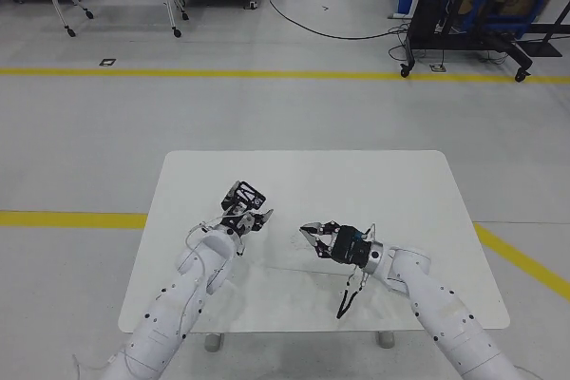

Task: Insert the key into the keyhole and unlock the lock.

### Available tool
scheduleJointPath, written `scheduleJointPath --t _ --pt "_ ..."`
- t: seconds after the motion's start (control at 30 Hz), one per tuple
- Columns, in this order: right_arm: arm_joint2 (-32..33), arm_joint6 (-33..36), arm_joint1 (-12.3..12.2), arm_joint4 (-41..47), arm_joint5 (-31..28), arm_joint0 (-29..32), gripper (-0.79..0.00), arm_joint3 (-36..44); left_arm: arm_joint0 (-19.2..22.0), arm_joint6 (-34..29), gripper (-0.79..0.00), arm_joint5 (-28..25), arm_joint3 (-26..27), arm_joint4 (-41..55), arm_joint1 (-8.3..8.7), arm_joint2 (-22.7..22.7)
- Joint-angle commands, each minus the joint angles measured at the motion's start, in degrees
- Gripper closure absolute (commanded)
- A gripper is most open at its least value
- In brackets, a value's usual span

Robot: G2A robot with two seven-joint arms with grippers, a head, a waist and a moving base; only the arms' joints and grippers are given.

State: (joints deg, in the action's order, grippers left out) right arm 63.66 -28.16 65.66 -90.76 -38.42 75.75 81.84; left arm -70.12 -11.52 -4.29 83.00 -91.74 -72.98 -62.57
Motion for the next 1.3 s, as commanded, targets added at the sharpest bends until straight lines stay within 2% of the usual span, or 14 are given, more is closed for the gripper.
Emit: scheduleJointPath --t 0.0,0.37,0.43,0.53,0.6,0.77,0.83,0.9,0.93,1.0,1.03,1.27 --pt "0.1 0.0 0.0 0.0 0.0 0.0 0.0 -0.1 -2.5 -0.6 -0.785 1.1 4.6 2.5 0.78 -5.7" --pt "0.1 0.0 0.0 0.0 0.0 0.0 0.0 -0.1 -2.5 -0.6 -0.785 1.1 4.6 2.5 0.78 -5.7" --pt "0.1 0.0 0.0 0.0 0.0 0.0 0.0 -0.1 -4.7 6.6 -0.785 4.8 5.2 1.8 0.7 -5.8" --pt "0.1 0.0 0.0 0.0 0.0 0.0 0.0 -0.1 -6.4 12.5 -0.785 3.9 4.8 13.2 0.4 -8.6" --pt "-0.1 -0.5 0.1 2.6 -0.3 0.5 0.0 0.6 -6.2 13.2 -0.785 -0.1 4.5 21.0 0.42 -11.0" --pt "-0.1 1.4 0.9 16.5 -2.0 0.7 0.0 0.3 -4.6 7.0 -0.785 -18.9 1.2 48.5 0.86 -17.5" --pt "-0.7 3.7 1.4 23.6 -2.5 0.3 0.0 -0.4 -3.6 1.3 -0.785 -27.1 -1.6 59.1 1.23 -19.3" --pt "-1.7 6.0 1.9 31.4 -3.8 -0.2 0.0 -1.3 -2.3 -6.8 -0.785 -35.5 -4.5 68.6 1.72 -19.6" --pt "-2.2 8.0 2.2 34.7 -4.4 -0.7 0.0 -2.0 -1.4 -11.8 -0.785 -37.9 -6.7 71.6 2.11 -19.9" --pt "-3.0 12.2 2.5 39.0 -4.3 -2.0 0.0 -2.8 1.5 -20.2 -0.785 -31.0 -11.1 72.3 2.76 -20.7" --pt "-3.1 12.6 2.5 39.4 -4.2 -2.2 0.0 -2.8 2.0 -21.2 -0.785 -29.7 -11.4 72.2 2.81 -20.6" --pt "-3.1 12.6 2.5 39.4 -4.2 -2.2 0.0 -2.8 2.0 -21.2 -0.785 -29.7 -11.4 72.2 2.81 -20.6"
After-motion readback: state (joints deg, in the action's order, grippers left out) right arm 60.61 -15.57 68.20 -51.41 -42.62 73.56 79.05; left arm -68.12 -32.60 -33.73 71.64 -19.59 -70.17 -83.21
